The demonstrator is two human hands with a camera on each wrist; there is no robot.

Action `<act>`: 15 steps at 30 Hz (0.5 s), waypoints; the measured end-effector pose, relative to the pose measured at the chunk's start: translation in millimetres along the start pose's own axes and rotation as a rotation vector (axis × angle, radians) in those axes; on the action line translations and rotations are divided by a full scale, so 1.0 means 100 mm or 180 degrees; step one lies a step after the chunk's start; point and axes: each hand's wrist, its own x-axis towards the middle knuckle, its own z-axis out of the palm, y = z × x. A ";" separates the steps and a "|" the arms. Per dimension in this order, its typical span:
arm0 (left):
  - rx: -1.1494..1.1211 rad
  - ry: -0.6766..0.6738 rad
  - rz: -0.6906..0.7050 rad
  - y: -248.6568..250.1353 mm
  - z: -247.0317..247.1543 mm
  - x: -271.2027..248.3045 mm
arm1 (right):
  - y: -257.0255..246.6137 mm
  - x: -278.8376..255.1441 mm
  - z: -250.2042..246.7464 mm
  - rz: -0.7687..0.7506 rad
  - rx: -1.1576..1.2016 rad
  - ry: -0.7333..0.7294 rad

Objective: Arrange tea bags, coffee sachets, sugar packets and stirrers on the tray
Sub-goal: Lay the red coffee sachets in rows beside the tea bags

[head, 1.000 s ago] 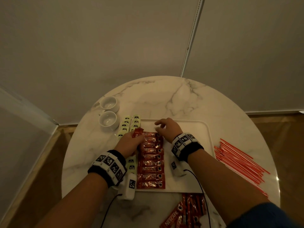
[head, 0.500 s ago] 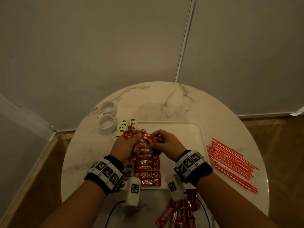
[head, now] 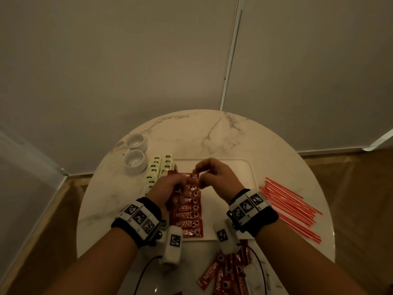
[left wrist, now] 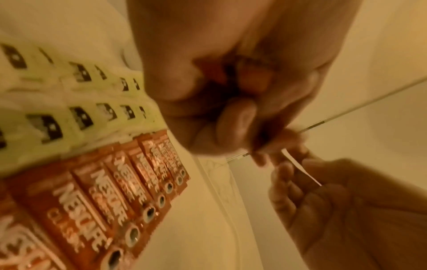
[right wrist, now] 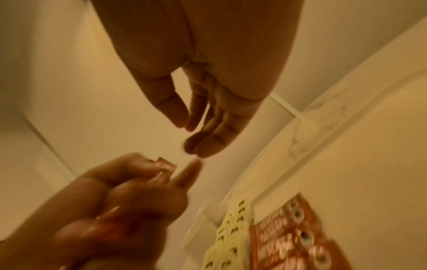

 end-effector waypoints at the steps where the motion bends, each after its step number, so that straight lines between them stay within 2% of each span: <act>1: 0.0007 -0.0277 -0.0097 0.02 -0.03 -0.03 | -0.02 0.02 -0.03 -0.0072 -0.0126 0.0015; 4: 0.0225 -0.0958 -0.0303 0.07 -0.08 -0.10 | -0.12 0.04 -0.08 -0.0041 -0.0131 -0.0505; 6: 0.0376 -0.1172 -0.0317 0.09 -0.10 -0.13 | -0.17 0.03 -0.06 0.0092 0.0042 -0.0847; 8: 0.0443 -0.1284 -0.0318 0.13 -0.08 -0.18 | -0.19 0.01 -0.04 0.0094 -0.0043 -0.0960; 11: 0.0216 -0.1034 -0.0198 0.16 0.03 -0.25 | -0.17 0.00 -0.02 0.0085 -0.0148 -0.0831; 15: 0.0362 -0.0489 0.0334 0.03 0.01 -0.15 | -0.18 0.02 -0.07 0.0169 -0.0136 -0.0508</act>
